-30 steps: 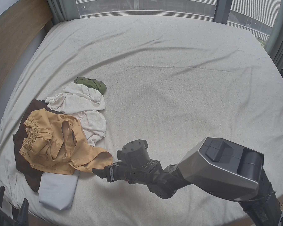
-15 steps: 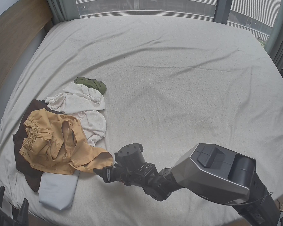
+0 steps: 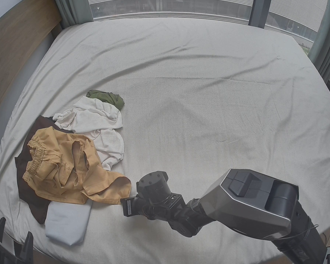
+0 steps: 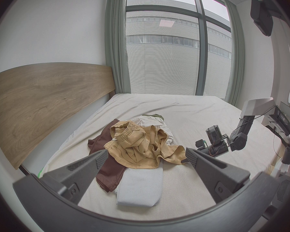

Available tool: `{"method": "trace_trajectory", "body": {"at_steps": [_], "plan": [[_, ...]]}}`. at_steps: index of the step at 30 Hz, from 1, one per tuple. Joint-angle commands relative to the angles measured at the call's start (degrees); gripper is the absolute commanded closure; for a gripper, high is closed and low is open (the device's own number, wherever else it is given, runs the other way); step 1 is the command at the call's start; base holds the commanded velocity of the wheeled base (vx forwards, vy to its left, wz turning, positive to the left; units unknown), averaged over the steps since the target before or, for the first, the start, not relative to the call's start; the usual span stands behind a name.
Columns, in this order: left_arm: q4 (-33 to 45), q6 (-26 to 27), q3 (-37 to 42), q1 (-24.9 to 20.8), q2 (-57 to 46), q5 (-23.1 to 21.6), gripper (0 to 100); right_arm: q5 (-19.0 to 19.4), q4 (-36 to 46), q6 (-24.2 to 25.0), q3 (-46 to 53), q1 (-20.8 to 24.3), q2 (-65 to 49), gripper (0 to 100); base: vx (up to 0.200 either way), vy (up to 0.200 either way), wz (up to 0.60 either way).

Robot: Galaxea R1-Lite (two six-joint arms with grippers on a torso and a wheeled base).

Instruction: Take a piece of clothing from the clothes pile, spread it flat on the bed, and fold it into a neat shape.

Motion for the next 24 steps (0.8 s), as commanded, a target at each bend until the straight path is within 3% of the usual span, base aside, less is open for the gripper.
{"method": "trace_trajectory", "body": {"at_steps": [1, 24], "plan": [[-0.02, -0.02, 1.01, 0.00, -0.93, 0.00, 0, -0.20, -0.23, -0.04, 4.49, -0.64, -3.92, 100, 0.000, 0.000, 0.00], [-0.02, -0.02, 1.01, 0.00, -0.93, 0.00, 0, -2.48, -0.32, -0.92, 20.31, -2.13, -15.08, 100, 0.000, 0.000, 0.00]]}}
